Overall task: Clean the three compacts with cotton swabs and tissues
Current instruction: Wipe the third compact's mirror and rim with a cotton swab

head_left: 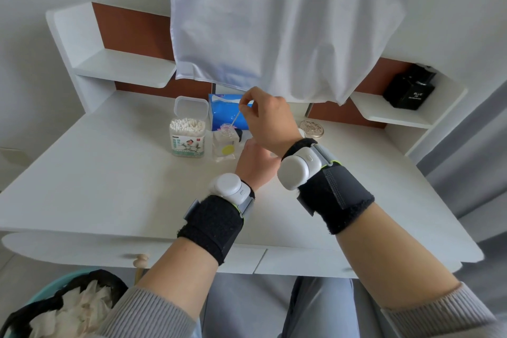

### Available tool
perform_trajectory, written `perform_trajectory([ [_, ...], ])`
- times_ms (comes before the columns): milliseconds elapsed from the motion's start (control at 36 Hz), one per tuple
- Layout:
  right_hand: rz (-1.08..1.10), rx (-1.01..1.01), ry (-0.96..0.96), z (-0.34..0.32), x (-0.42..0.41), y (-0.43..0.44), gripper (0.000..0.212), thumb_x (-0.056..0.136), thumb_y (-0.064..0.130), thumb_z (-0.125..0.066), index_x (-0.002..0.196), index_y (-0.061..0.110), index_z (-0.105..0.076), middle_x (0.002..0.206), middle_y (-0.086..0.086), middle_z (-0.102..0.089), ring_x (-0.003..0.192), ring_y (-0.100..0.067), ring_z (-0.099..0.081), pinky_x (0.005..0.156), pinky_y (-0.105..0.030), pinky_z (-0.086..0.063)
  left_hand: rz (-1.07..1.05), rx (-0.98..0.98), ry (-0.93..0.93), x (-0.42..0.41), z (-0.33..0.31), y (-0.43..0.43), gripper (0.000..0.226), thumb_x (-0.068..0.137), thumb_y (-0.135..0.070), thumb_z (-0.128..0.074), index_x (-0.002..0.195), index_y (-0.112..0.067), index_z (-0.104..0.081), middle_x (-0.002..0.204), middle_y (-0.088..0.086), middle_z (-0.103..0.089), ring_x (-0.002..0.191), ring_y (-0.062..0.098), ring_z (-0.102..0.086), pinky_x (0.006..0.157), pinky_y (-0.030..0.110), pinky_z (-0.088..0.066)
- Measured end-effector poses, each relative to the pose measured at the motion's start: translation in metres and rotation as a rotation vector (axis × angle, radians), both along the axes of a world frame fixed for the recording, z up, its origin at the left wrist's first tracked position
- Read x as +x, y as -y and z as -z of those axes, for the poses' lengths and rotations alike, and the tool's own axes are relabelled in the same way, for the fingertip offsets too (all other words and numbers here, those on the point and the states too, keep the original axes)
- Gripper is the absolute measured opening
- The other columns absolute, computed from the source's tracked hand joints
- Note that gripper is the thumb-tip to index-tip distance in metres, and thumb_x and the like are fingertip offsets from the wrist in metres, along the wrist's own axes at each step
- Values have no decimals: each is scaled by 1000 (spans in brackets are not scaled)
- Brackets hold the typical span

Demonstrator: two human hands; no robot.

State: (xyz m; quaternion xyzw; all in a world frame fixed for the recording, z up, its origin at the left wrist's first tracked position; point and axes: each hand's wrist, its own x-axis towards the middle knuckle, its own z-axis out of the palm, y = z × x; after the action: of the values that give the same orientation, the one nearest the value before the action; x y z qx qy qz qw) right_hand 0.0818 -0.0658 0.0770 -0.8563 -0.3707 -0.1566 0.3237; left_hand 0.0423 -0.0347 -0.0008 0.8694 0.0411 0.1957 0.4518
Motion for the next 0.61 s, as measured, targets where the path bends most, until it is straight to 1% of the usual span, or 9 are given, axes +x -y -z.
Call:
perform_trajectory([
  [56, -3, 30, -5, -1, -1, 3, 11, 89, 12, -53, 93, 11, -63, 54, 7, -48, 63, -26, -52, 64, -37, -47, -17, -160, 67, -3, -3, 0, 38, 87, -2, -51, 69, -32, -36, 66, -12, -42, 59, 2, -40, 62, 23, -41],
  [83, -5, 48, -21, -2, -2, 5, 10, 89, 13, -54, 93, 12, -63, 55, 6, -49, 64, -26, -54, 65, -37, -47, -27, -171, 123, -5, -7, 1, 30, 85, -1, -54, 71, -26, -45, 66, -11, -44, 59, 4, -41, 60, 23, -40],
  [139, 5, 138, -65, -3, -2, 11, 8, 89, 14, -55, 92, 13, -63, 55, 6, -50, 62, -23, -55, 65, -35, -47, -21, -213, 187, -2, -6, 1, 14, 85, -3, -56, 79, -14, -52, 66, -10, -46, 61, 5, -43, 60, 20, -37],
  [194, 23, 273, -107, -3, -3, 19, 7, 91, 16, -56, 90, 13, -63, 55, 6, -52, 57, -16, -51, 61, -27, -44, -41, -209, 171, 0, -7, 1, 16, 89, -5, -56, 80, -17, -50, 70, -11, -49, 68, 4, -46, 63, 15, -36],
  [250, 50, 403, -155, -1, -4, 27, 6, 91, 17, -57, 87, 16, -61, 57, 4, -54, 56, -12, -51, 58, -18, -41, -16, -265, 165, 1, -6, -1, 7, 93, -11, -53, 89, -14, -58, 83, 0, -61, 82, 12, -55, 75, 23, -41],
  [333, 128, 555, -249, 9, -3, 39, 12, 91, 19, -57, 82, 26, -56, 58, 6, -54, 57, -12, -53, 62, -24, -43, 50, -472, 182, 0, -9, -4, 22, 98, -15, -47, 106, -8, -66, 99, 4, -69, 91, 8, -60, 84, 27, -47],
  [417, 172, 663, -346, 23, -2, 51, 12, 92, 16, -56, 82, 22, -55, 57, 6, -53, 53, -7, -51, 60, -25, -44, 66, -661, 184, -1, -14, -2, 27, 102, -19, -42, 109, -14, -67, 89, 0, -67, 85, 12, -62, 79, 29, -49],
  [528, 152, 690, -448, 43, -4, 61, 16, 94, 13, -54, 80, 22, -54, 59, 3, -56, 51, -9, -52, 57, -28, -44, 45, -688, 181, -1, -13, 0, 26, 101, -26, -45, 91, -19, -69, 75, -1, -65, 67, 10, -60, 65, 25, -47],
  [611, 132, 658, -473, 54, -9, 65, 15, 95, 13, -52, 81, 20, -53, 63, 1, -58, 54, -12, -54, 56, -29, -44, 38, -664, 199, 1, -10, 0, 24, 99, -24, -49, 88, -27, -70, 66, -5, -62, 65, 12, -57, 60, 25, -44],
])
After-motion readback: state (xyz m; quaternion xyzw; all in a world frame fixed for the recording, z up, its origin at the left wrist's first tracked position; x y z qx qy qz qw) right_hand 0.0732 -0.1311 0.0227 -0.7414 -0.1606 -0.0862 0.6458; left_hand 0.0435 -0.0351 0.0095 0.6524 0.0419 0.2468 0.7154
